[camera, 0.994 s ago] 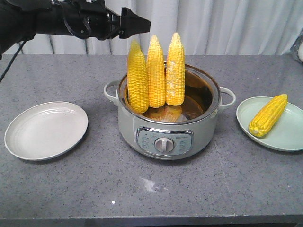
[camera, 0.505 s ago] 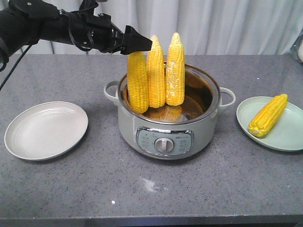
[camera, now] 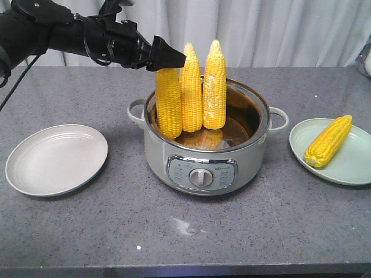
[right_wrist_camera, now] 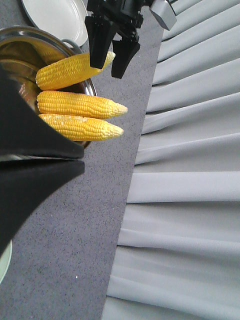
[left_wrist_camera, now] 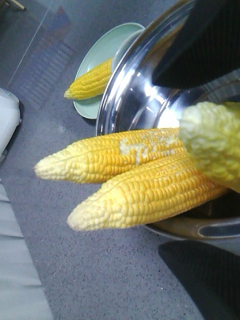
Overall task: Distribute corn equally
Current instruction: 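Reach the left gripper over the pot toward a corn cob, then grasp the nearest corn cob with the left gripper and lift it out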
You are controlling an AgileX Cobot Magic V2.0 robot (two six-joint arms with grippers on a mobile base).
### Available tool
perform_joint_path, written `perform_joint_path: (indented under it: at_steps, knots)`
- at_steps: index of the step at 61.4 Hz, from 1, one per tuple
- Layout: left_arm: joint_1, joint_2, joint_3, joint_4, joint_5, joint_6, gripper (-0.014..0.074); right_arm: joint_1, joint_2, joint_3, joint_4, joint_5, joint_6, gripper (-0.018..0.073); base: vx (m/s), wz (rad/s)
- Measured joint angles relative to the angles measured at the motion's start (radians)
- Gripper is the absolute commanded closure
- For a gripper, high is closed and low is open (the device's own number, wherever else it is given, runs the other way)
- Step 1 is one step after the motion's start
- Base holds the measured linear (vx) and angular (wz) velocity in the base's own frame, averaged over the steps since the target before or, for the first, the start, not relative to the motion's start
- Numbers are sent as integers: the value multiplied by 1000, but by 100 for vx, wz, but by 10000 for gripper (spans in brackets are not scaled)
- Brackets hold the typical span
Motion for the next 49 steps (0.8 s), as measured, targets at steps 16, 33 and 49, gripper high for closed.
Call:
perform_joint_path:
  at_steps: [16, 33, 49]
  knots:
    - [-1, 0, 0, 0, 1, -1, 415, 0, 0, 0, 0, 0, 0, 568, 0, 0]
    - [-1, 0, 0, -5, 19, -1, 605, 0, 0, 0, 0, 0, 0, 568, 0, 0]
    - [-1, -64, 0, -10, 33, -1, 605, 0, 0, 0, 0, 0, 1, 568, 0, 0]
